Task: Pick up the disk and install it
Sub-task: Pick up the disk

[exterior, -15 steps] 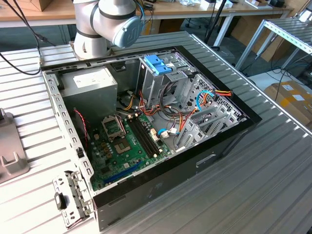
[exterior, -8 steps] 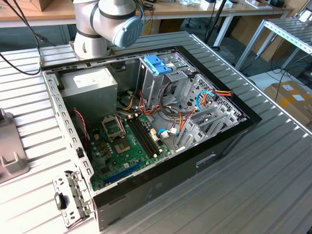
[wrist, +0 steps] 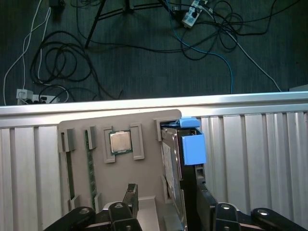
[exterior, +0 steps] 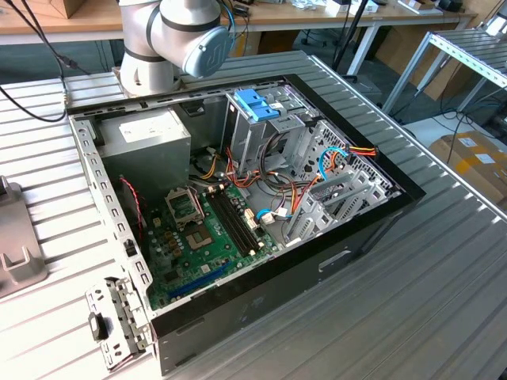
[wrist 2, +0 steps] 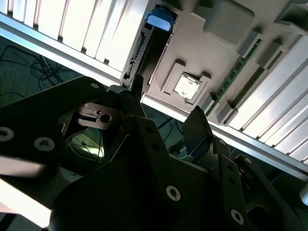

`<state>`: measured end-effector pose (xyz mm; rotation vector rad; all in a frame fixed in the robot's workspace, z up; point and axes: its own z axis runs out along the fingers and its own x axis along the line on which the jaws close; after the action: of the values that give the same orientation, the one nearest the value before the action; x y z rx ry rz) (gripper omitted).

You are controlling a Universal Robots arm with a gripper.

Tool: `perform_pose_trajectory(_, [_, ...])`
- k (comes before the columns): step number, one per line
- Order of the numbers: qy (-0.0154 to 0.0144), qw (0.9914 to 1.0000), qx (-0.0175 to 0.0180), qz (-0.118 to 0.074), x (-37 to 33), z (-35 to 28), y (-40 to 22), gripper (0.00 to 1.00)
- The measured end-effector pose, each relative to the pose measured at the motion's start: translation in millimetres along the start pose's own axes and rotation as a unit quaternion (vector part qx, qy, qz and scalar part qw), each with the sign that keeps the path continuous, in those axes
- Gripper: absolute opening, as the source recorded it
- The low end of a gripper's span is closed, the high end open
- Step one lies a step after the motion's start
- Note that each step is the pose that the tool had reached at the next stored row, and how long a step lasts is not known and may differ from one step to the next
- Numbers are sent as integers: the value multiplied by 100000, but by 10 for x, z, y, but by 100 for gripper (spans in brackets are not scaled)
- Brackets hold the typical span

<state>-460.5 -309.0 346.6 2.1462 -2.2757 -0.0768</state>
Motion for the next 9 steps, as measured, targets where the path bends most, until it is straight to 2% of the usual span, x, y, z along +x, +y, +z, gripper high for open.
perform_pose_trajectory(9, [0,100000,2,1,-14,10,4,60])
